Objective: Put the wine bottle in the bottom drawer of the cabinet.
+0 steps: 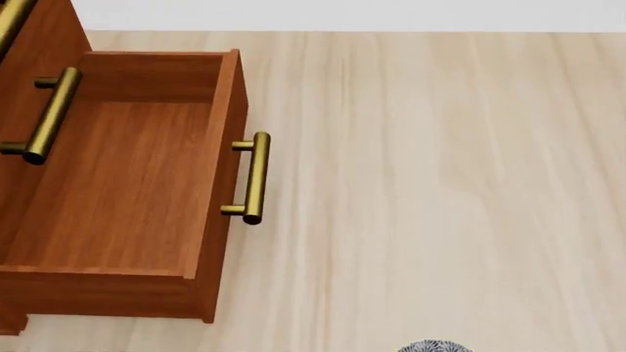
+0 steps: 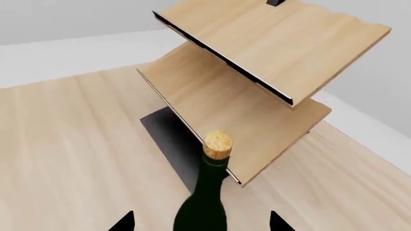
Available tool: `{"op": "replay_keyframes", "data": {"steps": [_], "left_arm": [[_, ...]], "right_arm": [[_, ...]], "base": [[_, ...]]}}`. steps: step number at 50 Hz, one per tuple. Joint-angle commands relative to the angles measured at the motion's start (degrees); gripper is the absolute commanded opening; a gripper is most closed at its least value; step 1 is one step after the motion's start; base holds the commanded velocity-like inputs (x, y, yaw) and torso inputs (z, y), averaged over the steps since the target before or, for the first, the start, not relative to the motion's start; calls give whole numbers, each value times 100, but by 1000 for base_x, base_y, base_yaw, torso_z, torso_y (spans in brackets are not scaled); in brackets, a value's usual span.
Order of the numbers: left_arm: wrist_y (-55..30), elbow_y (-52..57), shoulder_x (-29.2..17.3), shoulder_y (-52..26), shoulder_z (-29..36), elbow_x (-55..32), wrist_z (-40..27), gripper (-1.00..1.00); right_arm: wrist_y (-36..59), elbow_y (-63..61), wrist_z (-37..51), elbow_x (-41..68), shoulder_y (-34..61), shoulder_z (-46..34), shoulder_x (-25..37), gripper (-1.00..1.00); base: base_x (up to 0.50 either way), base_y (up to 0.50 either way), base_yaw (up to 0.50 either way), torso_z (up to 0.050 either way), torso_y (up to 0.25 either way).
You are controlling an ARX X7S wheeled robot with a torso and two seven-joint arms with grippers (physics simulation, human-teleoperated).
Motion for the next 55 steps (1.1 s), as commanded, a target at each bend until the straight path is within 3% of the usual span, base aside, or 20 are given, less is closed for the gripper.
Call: {"op": "replay_keyframes", "data": {"steps": [1,55], "left_arm": [[19,-20,6,-7,6,17,12,100],[-95,85,35,-13,-29,30,37,100]], "right_arm": [[-178,447,-105,-245,247,-379,102,100],[-588,1429,-207,-831,544,-1066,344,100]], "base": [[0,0,0,0,0],[0,0,0,0,0]]}}
